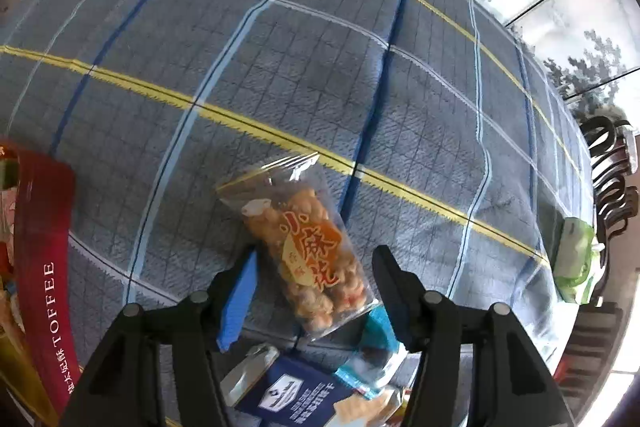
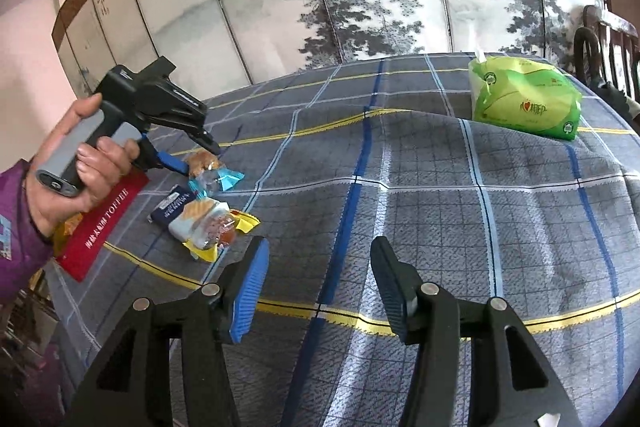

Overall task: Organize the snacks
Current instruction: 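Reach the left gripper to the clear twist-snack bag and grasp it, then grasp the yellow-wrapped pastry with the right gripper while the left lifts the twist-snack bag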

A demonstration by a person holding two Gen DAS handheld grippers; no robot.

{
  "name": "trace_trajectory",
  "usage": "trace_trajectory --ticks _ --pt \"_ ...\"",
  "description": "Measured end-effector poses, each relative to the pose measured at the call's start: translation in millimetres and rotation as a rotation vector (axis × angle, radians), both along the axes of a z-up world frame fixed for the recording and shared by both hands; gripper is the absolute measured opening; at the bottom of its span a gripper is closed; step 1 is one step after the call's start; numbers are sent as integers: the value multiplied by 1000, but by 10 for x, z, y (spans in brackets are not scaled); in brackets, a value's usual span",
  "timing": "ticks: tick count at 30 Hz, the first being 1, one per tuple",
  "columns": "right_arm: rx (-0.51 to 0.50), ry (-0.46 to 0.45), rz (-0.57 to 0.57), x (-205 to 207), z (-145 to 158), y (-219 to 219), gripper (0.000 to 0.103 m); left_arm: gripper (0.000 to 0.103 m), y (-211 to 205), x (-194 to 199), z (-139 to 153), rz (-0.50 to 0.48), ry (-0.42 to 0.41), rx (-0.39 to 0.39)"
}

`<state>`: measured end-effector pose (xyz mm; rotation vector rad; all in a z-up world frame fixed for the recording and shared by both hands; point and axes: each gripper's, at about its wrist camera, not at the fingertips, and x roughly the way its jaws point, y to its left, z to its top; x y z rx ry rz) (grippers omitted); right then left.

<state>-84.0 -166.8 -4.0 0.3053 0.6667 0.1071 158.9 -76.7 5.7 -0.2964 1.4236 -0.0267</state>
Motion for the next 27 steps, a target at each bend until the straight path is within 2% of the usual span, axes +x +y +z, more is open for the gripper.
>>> trace_trajectory --ticks 2,7,8,10,12,13,15,18,21,27 --pt "10 -6 -1 18 -4 -8 51 67 -82 29 -9 -12 -9 33" --pt "23 -11 -9 32 -3 -17 53 68 -402 27 -69 -110 -9 224" --pt "24 -12 -10 32 -7 -19 53 69 -456 21 -69 -129 -25 232" --pt "27 -13 -11 35 -8 -18 54 67 -475 13 -76 -143 -32 224" --pt "26 -12 -12 32 -8 -35 54 42 -450 -2 -44 -143 -58 223" --pt "26 -11 -16 35 -5 -36 55 37 -437 -2 -40 -150 -57 216" --pt "27 -8 -18 38 -12 -65 55 37 -399 -20 -39 -156 -62 210" --pt "27 -1 -28 49 -20 -79 55 37 -312 -195 31 -175 -116 220" --pt "21 4 -34 51 -21 -79 55 37 -115 -476 191 -176 -166 134" --pt "5 18 -38 61 -37 -53 55 37 157 -994 538 -173 -228 58"
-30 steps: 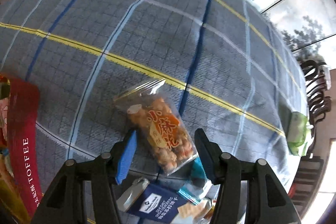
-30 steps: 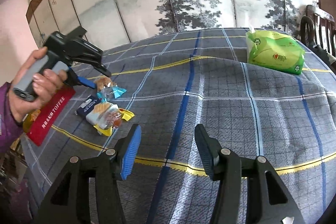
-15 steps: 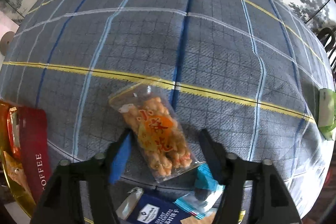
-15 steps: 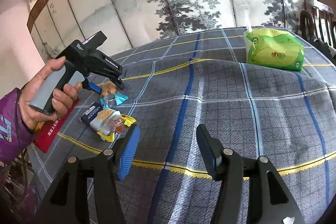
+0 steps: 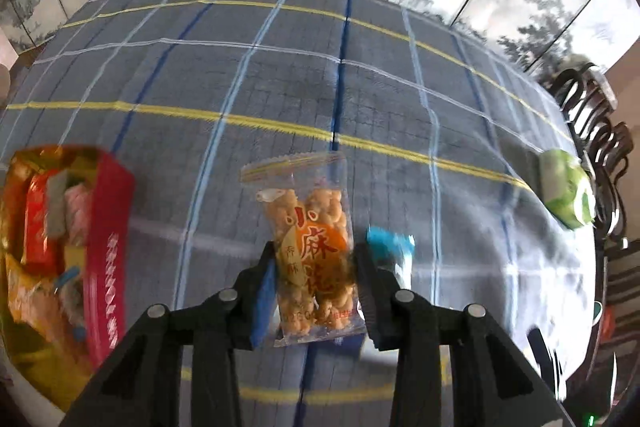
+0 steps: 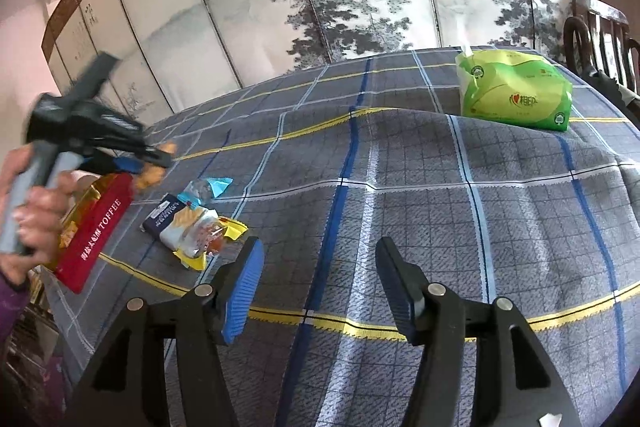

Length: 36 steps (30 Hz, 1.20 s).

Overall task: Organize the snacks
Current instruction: 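Grasp the yellow-wrapped pastry with the right gripper while the left lifts the twist-snack bag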

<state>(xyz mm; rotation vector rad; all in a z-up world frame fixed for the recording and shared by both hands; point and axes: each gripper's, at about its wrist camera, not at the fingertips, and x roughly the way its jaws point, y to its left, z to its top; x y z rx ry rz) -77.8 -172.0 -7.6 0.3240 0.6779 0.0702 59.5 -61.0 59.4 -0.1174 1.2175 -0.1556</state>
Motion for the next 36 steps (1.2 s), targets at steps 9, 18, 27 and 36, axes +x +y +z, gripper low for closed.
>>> trace_trajectory --ticks 9,18,27,36 --pt "-86 22 8 -8 -5 146 57 37 164 -553 307 -31 -33 -20" --pt "-110 41 18 -19 -17 174 58 37 336 -879 390 -50 -42 -29" --pt "83 84 89 87 99 437 57 37 436 -1071 387 -64 -44 -13" --pt "112 113 120 426 95 755 51 37 561 -1152 453 -59 -66 -10"
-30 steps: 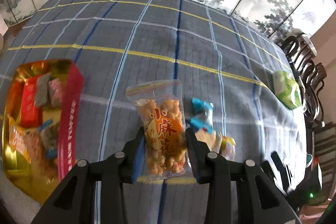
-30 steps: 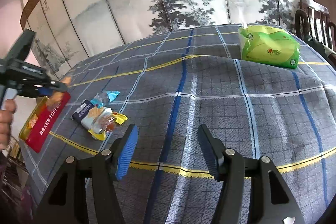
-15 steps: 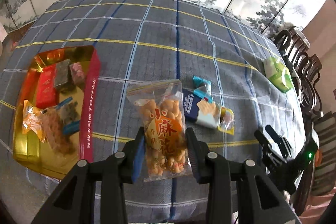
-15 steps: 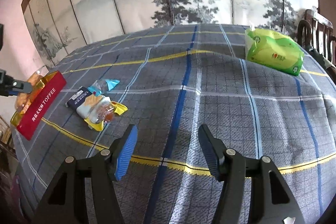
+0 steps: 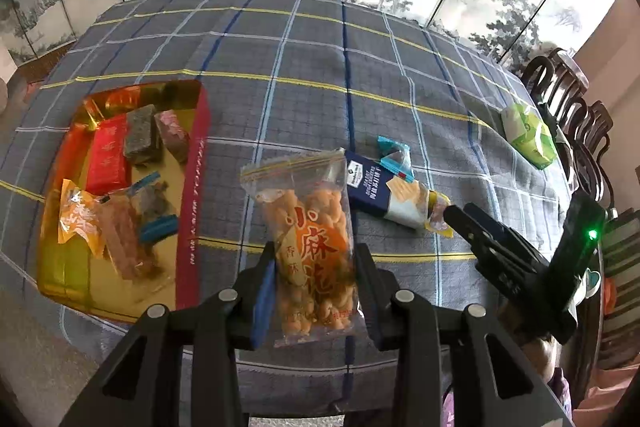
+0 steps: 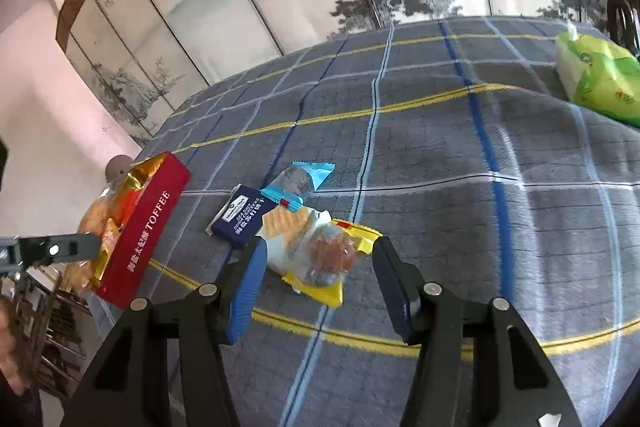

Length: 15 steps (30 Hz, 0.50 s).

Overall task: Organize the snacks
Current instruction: 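Grasp the yellow-wrapped pastry with the right gripper while the left lifts the twist-snack bag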

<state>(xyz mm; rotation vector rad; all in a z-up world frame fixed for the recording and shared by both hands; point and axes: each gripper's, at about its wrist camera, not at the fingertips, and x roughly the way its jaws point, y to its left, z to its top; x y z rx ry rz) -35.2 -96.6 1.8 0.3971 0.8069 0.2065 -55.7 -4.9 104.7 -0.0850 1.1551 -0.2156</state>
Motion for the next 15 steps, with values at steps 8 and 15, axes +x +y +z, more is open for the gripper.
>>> trace_trajectory --ticks 8,15 --pt "-6 77 -19 71 -159 -14 31 37 80 -11 -13 9 6 -5" --pt "-81 77 -30 -18 -153 -118 20 37 173 -45 9 28 2 -6"
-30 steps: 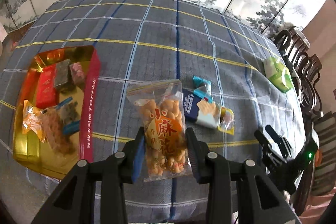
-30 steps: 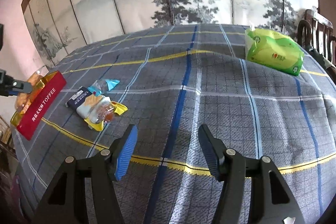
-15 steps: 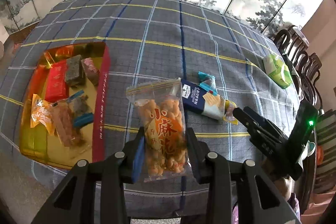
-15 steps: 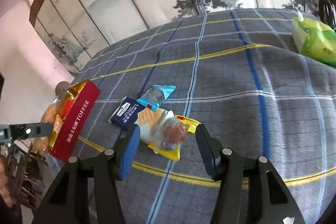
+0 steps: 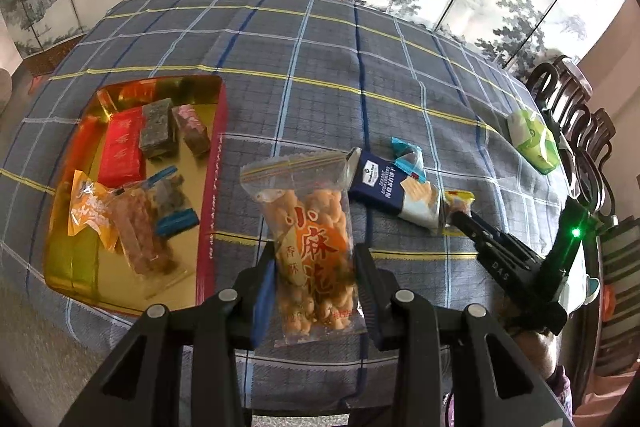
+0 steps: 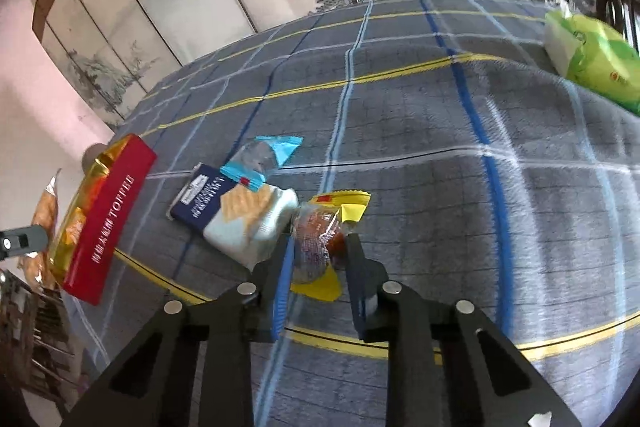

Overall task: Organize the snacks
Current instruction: 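Grasp the yellow-wrapped pastry with the right gripper while the left lifts the twist-snack bag, then carry the twist-snack bag over the tray with the left gripper and lower it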

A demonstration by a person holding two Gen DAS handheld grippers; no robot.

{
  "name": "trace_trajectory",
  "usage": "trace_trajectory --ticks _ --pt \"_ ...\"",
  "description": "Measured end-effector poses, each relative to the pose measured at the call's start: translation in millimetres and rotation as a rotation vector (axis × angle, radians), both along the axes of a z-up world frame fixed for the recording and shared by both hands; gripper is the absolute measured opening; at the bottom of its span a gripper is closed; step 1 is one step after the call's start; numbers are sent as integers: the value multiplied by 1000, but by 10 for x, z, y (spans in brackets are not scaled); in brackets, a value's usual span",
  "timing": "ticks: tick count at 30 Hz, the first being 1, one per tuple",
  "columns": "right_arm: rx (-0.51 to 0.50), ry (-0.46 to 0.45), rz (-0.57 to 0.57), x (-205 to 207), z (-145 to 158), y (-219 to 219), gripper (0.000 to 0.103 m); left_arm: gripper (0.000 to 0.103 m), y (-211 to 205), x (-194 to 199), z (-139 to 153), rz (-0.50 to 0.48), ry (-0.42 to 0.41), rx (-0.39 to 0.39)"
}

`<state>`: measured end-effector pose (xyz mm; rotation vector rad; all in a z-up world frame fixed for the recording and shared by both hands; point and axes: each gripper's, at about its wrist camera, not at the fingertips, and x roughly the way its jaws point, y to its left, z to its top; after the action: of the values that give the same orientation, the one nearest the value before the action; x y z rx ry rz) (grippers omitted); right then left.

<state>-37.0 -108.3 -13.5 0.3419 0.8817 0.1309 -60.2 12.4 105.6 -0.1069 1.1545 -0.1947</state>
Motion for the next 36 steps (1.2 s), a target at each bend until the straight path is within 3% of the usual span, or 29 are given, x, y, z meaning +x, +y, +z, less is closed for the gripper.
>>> trace_trajectory --ticks 14,18,23,28,36 --pt "-132 -47 -49 -172 -37 -179 21 37 536 -103 97 109 -40 14" --pt "-129 -39 -63 -156 -37 -211 20 37 798 -119 86 164 -34 23" --pt "-147 -19 -73 -86 -18 -172 27 37 1029 -140 79 202 -43 57" --pt "-105 -19 -75 -94 -35 -247 18 37 1165 -83 47 222 -39 57" --pt "-90 -40 -79 -176 -42 -310 17 37 1167 -29 -69 189 -52 59"
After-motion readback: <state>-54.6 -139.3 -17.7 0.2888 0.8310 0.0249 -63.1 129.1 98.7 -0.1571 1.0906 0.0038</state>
